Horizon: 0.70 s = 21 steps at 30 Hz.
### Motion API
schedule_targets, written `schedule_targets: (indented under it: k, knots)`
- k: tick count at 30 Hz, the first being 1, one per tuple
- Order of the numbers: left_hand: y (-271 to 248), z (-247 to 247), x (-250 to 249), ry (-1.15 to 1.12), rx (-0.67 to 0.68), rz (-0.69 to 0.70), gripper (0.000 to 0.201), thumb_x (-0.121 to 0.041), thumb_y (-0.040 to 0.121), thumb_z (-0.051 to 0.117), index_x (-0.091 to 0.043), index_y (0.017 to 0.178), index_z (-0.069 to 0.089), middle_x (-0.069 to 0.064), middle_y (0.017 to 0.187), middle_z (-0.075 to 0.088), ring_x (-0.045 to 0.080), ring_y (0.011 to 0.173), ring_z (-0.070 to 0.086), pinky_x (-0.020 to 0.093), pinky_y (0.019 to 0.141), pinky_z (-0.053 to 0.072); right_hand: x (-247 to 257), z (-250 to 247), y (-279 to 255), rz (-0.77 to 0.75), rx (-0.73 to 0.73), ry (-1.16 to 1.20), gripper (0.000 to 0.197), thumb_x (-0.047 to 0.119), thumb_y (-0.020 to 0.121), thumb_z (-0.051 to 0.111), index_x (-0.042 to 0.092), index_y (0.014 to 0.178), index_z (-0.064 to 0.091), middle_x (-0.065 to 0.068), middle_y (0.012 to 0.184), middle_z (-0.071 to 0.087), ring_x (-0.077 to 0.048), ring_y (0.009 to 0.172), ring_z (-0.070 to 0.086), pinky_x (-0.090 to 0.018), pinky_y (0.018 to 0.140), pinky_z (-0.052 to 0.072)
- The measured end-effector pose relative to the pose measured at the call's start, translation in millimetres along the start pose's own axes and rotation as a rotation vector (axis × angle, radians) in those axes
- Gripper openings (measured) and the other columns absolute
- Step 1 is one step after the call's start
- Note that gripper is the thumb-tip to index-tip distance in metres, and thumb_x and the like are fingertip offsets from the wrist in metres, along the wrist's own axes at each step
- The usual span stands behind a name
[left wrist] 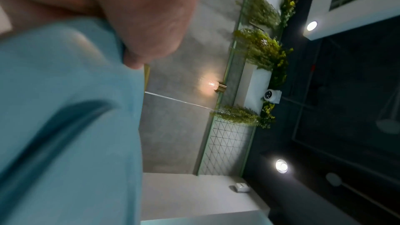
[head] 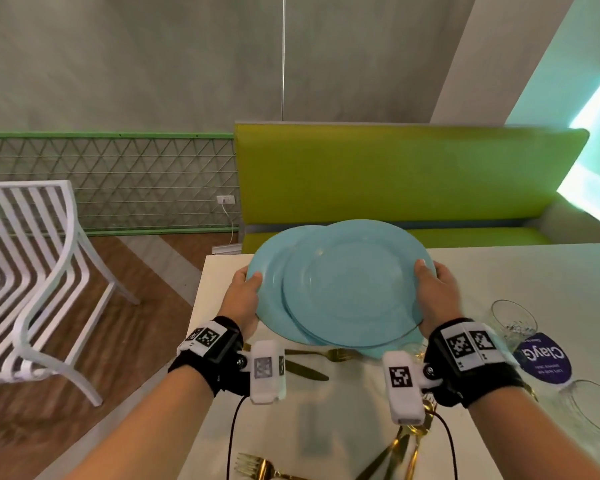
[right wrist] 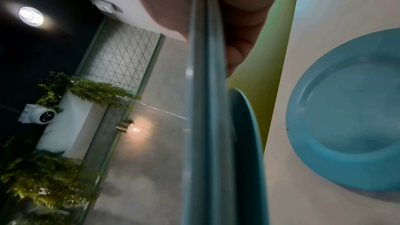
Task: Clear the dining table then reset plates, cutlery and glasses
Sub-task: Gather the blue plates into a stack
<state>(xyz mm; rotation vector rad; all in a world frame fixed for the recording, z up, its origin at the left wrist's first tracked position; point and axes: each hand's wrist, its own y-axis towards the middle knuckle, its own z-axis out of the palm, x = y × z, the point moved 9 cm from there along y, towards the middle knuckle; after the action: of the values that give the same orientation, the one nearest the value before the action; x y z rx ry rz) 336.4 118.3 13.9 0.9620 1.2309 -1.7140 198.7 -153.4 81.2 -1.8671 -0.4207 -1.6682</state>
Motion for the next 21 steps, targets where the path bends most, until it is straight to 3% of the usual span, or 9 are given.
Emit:
schedule_targets:
  k: [4, 7, 10, 14, 16, 18, 19, 21]
  knots:
    - [-4.2, 16.5, -3.0, -0.083, 0.009, 0.013, 0.026, -0.022, 0.102, 0.032, -0.019, 0.126, 0.042, 0.007, 0.114, 0.056, 0.017, 0.085, 0.058, 0.034, 0.08, 0.049, 2.0, 1.5, 8.6, -0.034, -0.025, -0.1, 0.01, 0.029, 0.093, 0.05, 0.022, 0.1, 0.053, -0.007, 0.103, 0.062, -0.03, 0.095, 0.06, -0.047, 0.091, 0.05]
    - [-5.2, 28.3, 0.3, -0.109, 0.012, 0.011, 0.02, -0.024, 0.102, 0.033, -0.019, 0.109, 0.051, 0.004, 0.103, 0.06, 0.017, 0.084, 0.059, 0.034, 0.08, 0.05, 5.5, 0.9, 12.7, -0.066, -0.025, -0.149, 0.009, 0.029, 0.089, 0.054, 0.025, 0.097, 0.055, -0.005, 0.1, 0.064, -0.031, 0.096, 0.061, -0.051, 0.091, 0.05]
    - [-7.8, 42.5, -1.3, -0.13, -0.001, 0.016, 0.026, -0.028, 0.1, 0.036, -0.02, 0.089, 0.059, 0.004, 0.094, 0.063, 0.018, 0.082, 0.059, 0.033, 0.076, 0.05, 4.3, 3.5, 14.5, -0.032, 0.019, -0.074, 0.013, 0.025, 0.091, 0.052, 0.025, 0.105, 0.053, -0.006, 0.105, 0.062, -0.027, 0.094, 0.059, -0.048, 0.092, 0.05]
    - [-4.7, 65.9, -2.7, -0.153, 0.035, -0.017, 0.043, -0.045, 0.099, 0.029, -0.016, 0.101, 0.06, 0.004, 0.09, 0.068, 0.022, 0.084, 0.063, 0.037, 0.086, 0.051, 1.2, 2.1, 18.2, 0.055, 0.092, 0.032, 0.032, 0.023, 0.098, 0.042, 0.017, 0.129, 0.047, -0.01, 0.118, 0.057, -0.028, 0.098, 0.056, -0.046, 0.092, 0.049]
    - [-0.1, 78.0, 0.1, -0.135, 0.084, -0.039, 0.054, -0.052, 0.097, 0.023, -0.016, 0.099, 0.063, 0.004, 0.082, 0.071, 0.02, 0.077, 0.065, 0.038, 0.082, 0.052, 4.4, -5.9, 23.8, 0.058, 0.086, 0.036, 0.033, 0.021, 0.1, 0.038, 0.014, 0.131, 0.046, -0.009, 0.108, 0.058, -0.025, 0.087, 0.057, -0.039, 0.078, 0.051]
    - [3.3, 92.5, 7.0, -0.104, 0.167, -0.094, 0.063, -0.057, 0.095, 0.013, -0.019, 0.094, 0.064, 0.003, 0.079, 0.073, 0.019, 0.076, 0.066, 0.034, 0.077, 0.052, 9.8, -18.7, 30.9, 0.031, 0.039, 0.045, 0.033, 0.02, 0.1, 0.036, 0.012, 0.13, 0.046, -0.001, 0.09, 0.056, -0.015, 0.072, 0.053, -0.03, 0.065, 0.047]
    - [6.5, 98.1, 12.6, -0.054, 0.194, -0.13, 0.065, -0.059, 0.094, 0.01, -0.02, 0.098, 0.062, 0.005, 0.085, 0.072, 0.02, 0.082, 0.066, 0.035, 0.079, 0.051, 12.0, -25.5, 34.0, 0.02, 0.009, 0.055, 0.033, 0.02, 0.1, 0.036, 0.012, 0.131, 0.046, 0.001, 0.087, 0.054, -0.011, 0.069, 0.051, -0.031, 0.066, 0.046]
    - [13.8, 103.2, 26.4, 0.1, 0.186, -0.193, 0.06, -0.058, 0.095, 0.014, -0.015, 0.105, 0.056, 0.009, 0.091, 0.065, 0.023, 0.084, 0.061, 0.035, 0.079, 0.05, 13.4, -40.5, 41.1, 0.009, -0.059, 0.074, 0.034, 0.02, 0.1, 0.037, 0.011, 0.132, 0.045, -0.003, 0.096, 0.055, -0.01, 0.068, 0.05, -0.035, 0.072, 0.045]
